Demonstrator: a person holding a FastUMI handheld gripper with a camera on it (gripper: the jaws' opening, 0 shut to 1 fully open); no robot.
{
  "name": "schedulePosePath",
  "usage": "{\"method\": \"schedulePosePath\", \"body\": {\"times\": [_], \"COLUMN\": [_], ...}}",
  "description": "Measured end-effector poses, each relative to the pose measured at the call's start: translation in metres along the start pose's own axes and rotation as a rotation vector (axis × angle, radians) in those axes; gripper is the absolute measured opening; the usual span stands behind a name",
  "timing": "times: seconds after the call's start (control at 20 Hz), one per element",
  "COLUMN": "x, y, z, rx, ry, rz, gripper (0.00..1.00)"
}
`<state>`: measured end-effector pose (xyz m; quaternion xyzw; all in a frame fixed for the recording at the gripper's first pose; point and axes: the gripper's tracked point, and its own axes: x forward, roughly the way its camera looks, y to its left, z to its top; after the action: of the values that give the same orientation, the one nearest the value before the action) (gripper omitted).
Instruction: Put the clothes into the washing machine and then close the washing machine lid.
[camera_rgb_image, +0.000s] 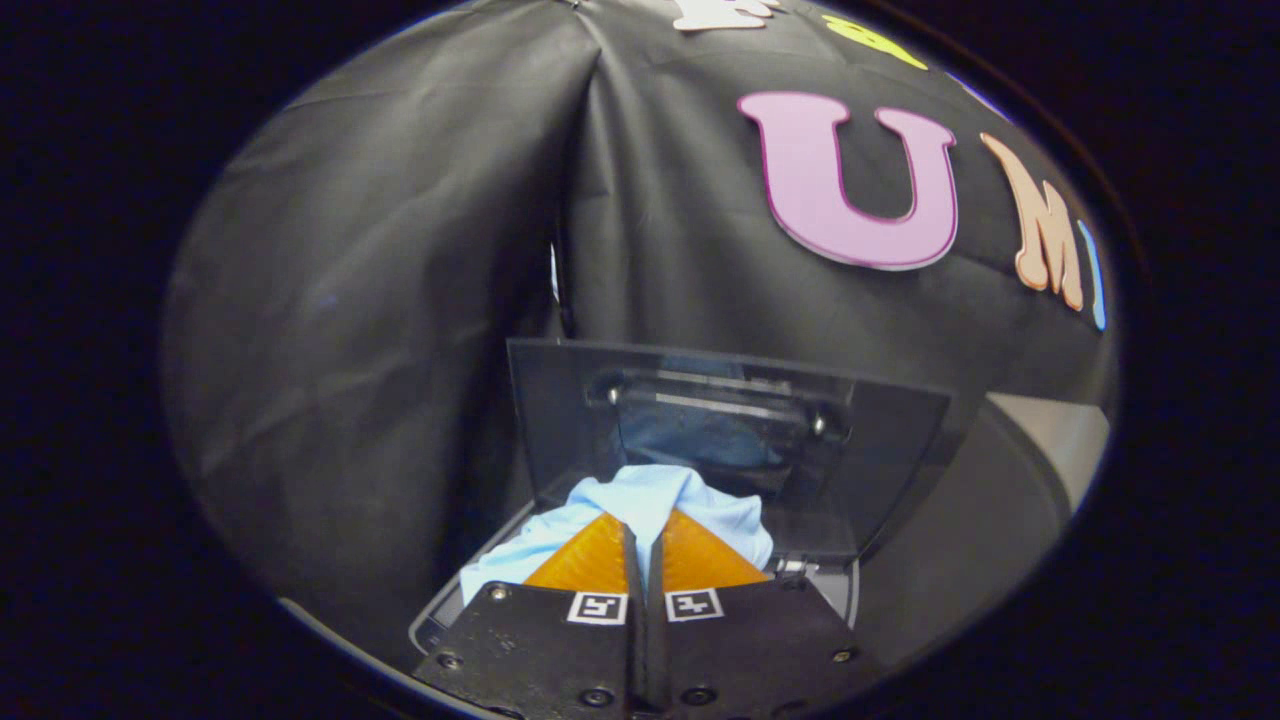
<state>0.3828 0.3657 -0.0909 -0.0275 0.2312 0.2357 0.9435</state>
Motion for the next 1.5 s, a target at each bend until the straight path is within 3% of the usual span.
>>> {"method": "schedulePosePath", "body": {"times": [0.15,0.4,0.55,0.9,1.15,1.3,1.5], "x": [0.022,0.03,0.035,0.039,0.039,0.039,0.039], "y": [-0.006,0.003,-0.001,-0.009,-0.01,-0.012,-0.012], "z": [-0.049,-0.091,-0.119,-0.163,-0.169,-0.167,-0.166], "rx": [0.014,0.14,0.144,0.204,0.291,0.302,0.309], "ry": [0.1,0.188,0.248,0.374,0.39,0.383,0.373], "rz": [-0.043,-0.009,-0.007,-0.047,-0.066,-0.066,-0.074], "gripper": [0.0,0.0,0.0,0.01,0.1,0.25,0.88]}}
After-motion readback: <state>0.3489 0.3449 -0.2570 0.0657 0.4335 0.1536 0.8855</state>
